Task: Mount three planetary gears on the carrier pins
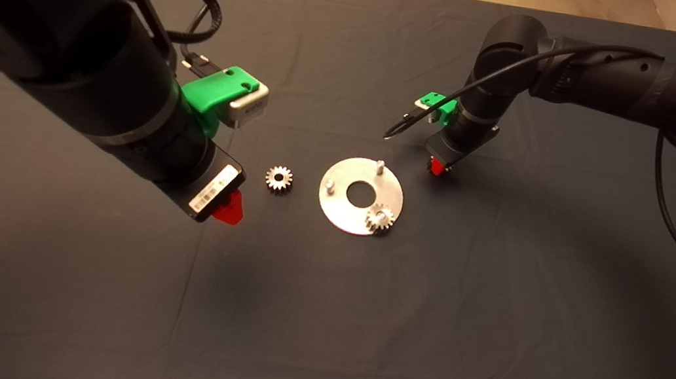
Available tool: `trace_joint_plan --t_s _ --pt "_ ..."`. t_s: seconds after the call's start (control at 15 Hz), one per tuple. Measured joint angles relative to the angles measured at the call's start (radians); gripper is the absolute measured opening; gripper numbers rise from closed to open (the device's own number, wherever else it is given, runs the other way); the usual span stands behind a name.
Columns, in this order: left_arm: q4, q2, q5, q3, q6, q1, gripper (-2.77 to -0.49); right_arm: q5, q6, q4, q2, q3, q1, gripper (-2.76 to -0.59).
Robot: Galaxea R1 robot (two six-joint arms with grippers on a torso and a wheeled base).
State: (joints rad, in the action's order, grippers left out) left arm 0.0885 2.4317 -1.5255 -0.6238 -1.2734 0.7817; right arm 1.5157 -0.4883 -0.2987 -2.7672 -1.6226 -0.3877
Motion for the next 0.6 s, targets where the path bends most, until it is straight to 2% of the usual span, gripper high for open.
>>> trace_joint_plan --t_s 0.6 --pt "0.0 -0.006 0.0 0.0 0.0 0.0 -1.09 -0.001 0.0 0.0 0.0 0.001 0.0 -2.13"
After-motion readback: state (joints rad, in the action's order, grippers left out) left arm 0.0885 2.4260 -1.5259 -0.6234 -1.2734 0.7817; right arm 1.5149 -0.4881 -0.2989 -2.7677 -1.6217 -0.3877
